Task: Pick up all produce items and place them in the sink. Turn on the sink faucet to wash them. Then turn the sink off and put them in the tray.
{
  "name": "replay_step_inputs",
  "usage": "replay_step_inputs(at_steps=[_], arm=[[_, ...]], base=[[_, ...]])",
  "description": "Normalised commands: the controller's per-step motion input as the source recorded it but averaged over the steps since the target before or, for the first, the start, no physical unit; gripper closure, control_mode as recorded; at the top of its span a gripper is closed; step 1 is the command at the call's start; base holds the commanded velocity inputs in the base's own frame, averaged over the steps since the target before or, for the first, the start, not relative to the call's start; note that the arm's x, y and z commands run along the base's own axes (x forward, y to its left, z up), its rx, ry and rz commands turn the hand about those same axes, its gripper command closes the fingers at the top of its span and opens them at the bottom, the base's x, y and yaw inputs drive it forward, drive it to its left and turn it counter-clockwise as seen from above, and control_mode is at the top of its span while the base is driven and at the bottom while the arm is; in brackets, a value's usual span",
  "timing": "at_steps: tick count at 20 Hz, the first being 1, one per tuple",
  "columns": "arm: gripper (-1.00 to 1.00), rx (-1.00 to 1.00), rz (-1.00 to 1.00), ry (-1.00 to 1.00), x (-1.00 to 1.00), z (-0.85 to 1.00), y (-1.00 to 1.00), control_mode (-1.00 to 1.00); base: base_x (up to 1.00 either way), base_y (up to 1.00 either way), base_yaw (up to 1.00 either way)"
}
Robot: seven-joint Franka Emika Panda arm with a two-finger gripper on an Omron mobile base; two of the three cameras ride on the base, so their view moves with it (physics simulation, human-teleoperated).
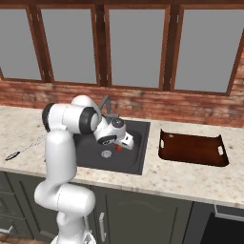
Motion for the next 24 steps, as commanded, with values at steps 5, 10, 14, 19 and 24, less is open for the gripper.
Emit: replay_step_inputs(at_steps=[5,10,14,19,24], arm=[[-1.0,0.0,0.0,0.0,0.29,-0.07,0.03,-1.0],[-1.0,0.0,0.0,0.01,0.27,-0.17,0.0,-1.0],[-1.0,0.0,0.0,0.05,0.24,-0.26,0.0,-1.0],[-1.0,0.0,0.0,0.06,0.18,-0.27,0.0,-1.0],[-1.0,0.0,0.0,0.08,0.28,-0.26,0.02,-1.0]], base=[[0.0,0.0,0.0],[0.0,0.0,0.0],[0.0,0.0,0.0],[0.0,0.0,0.0],[0.0,0.0,0.0]])
